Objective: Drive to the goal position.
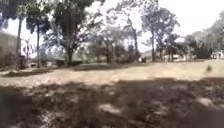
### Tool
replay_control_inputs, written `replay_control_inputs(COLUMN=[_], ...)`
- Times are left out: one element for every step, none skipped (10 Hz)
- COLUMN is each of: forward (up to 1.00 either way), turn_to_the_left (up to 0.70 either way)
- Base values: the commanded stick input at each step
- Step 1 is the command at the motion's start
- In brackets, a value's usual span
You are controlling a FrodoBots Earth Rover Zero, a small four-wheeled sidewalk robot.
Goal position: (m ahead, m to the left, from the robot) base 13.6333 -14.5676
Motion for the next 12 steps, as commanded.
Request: replay_control_inputs(forward=[0.7, 0.7, 0.7, 0.7, 0.7, 0.7, 0.7, 0.7, 0.7, 0.7, 0.7, 0.7], turn_to_the_left=[0.0, 0.0, 0.0, 0.0, 0.0, 0.0, 0.0, 0.0, 0.0, 0.0, 0.0, 0.0])
